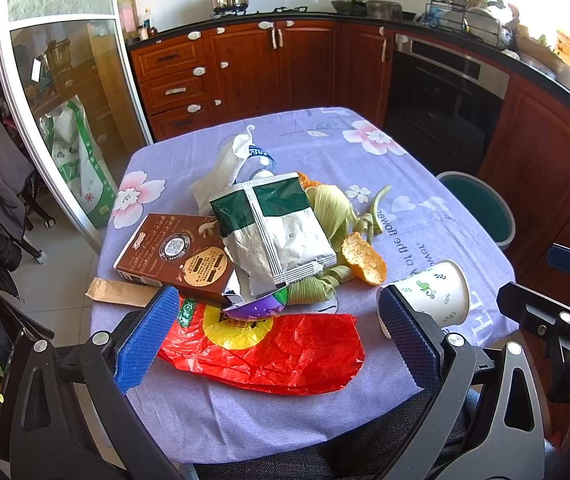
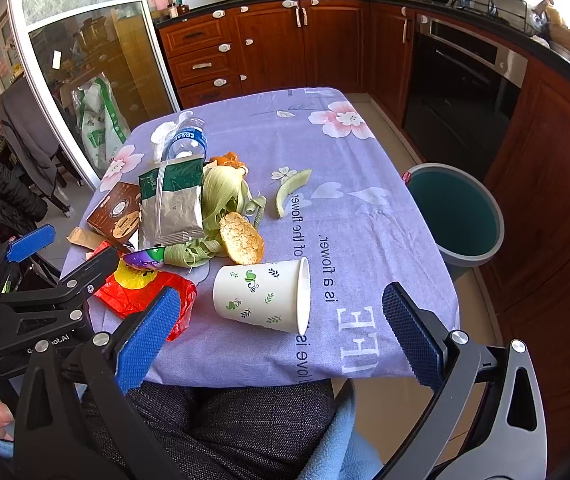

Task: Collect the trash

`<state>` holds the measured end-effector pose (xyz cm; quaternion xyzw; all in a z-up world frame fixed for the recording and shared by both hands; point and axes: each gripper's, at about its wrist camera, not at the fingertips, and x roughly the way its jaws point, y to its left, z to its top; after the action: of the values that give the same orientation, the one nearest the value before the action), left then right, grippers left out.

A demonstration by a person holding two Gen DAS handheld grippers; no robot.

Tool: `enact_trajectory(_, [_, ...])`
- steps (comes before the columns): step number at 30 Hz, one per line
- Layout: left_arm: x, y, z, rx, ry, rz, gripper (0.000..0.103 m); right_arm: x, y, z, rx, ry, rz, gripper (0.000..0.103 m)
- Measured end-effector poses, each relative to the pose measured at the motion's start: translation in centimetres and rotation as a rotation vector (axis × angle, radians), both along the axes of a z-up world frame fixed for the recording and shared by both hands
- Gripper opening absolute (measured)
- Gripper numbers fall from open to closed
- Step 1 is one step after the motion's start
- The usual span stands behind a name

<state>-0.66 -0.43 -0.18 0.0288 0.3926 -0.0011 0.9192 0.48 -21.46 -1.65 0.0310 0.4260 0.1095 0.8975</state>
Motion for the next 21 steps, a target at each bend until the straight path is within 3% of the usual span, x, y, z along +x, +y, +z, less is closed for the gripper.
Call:
enact_trajectory(10, [0.1,-0.1,0.0,0.011,0.001,-0.009,0.099,0.2,-0.3,-0.2,0.003,0.007,-0.006,0.097])
enact_trajectory(14, [0.4,-0.1,-0.6,0.06,0.003,-0.085,0.099,0.9,-1.3,-1.0,0.018,0.019,0.019,0.097])
enact_trajectory(21, [0.2,0.9,-4.6,0.034,0.146,-0.223,0.099,2.8,-3.8,-5.7,0.124,0.146,0.055,0.097])
